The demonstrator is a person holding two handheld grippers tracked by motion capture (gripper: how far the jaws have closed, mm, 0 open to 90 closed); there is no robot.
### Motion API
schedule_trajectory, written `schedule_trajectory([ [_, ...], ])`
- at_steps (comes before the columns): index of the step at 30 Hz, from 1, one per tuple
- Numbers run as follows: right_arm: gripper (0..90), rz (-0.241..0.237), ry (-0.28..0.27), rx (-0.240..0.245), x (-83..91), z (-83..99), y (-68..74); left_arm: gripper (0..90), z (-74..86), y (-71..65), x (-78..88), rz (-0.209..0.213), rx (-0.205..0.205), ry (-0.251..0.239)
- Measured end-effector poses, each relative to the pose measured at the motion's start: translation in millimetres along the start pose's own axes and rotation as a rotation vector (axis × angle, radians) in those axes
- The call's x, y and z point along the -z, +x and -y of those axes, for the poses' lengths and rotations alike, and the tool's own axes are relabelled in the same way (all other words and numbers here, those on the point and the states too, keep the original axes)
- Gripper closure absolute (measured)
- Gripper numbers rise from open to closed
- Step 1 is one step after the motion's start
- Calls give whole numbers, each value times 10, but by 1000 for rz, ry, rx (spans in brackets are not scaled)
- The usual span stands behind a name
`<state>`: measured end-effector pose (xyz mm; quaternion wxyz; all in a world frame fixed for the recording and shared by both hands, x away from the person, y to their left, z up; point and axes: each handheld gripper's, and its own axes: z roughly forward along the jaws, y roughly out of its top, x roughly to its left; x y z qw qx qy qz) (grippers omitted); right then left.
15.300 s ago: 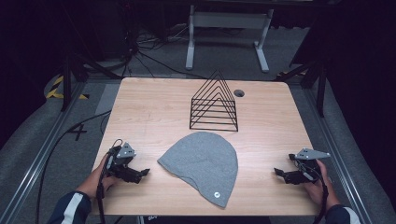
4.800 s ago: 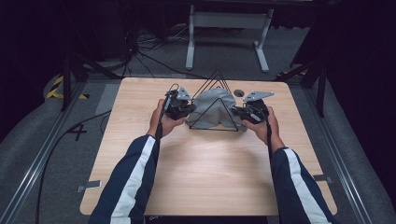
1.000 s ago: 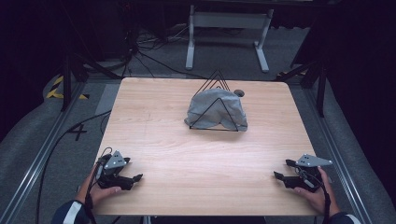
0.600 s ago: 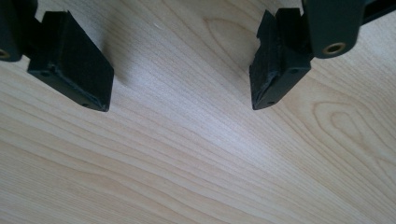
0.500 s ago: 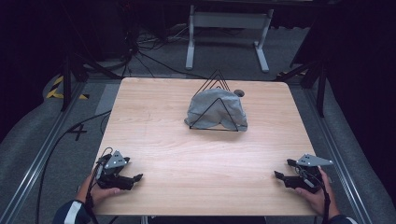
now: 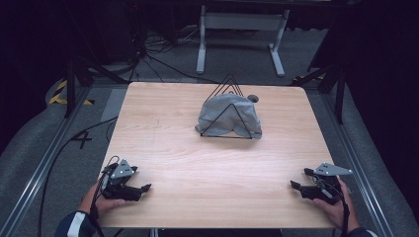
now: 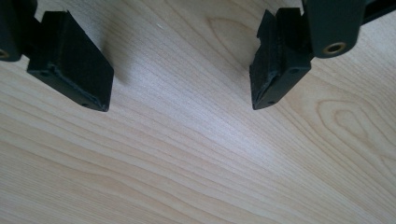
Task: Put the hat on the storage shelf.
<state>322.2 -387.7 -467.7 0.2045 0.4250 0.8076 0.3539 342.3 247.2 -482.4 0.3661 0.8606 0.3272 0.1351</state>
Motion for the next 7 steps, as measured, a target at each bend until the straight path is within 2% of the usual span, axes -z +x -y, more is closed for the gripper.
schedule_trajectory([
  [7,220,7,0,-2,2,3,-4,148,-5,1,2,-3,11,12],
])
